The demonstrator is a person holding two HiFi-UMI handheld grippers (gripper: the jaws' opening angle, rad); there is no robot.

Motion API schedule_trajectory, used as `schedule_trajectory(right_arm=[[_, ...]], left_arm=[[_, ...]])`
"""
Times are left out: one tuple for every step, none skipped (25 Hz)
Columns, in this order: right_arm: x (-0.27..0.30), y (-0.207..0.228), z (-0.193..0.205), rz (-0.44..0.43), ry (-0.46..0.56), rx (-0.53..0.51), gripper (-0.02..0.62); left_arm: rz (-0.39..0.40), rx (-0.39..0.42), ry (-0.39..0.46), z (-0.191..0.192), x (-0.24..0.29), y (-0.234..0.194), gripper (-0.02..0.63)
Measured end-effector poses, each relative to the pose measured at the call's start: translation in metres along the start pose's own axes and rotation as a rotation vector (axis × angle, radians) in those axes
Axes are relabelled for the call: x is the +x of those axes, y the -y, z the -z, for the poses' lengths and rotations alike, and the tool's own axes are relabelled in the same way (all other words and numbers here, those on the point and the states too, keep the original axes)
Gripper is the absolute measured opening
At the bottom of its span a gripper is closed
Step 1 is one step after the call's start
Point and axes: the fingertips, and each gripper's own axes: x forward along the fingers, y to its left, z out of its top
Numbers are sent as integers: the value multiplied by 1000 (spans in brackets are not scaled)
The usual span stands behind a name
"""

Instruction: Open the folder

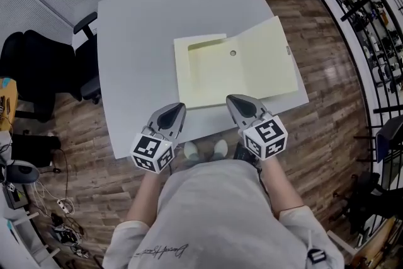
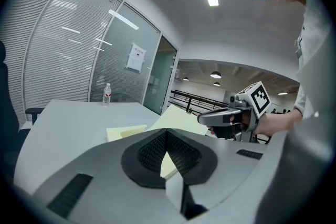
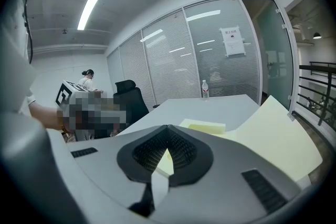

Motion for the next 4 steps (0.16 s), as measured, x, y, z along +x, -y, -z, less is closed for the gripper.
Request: schedule_trajectory(right_arm=[[0,-1,0,-1,-3,-1,23],[0,-1,1,-1,-6,-1,23],[-1,-1,1,-1,-9,-1,23],[-1,-2,2,-2,-12,0,23]], left_arm=[[1,1,0,0,0,0,8],[1,2,0,0,-1,1,8],[2,2,-1,0,-2,1,9],[2,3,-2,0,-2,1,8]])
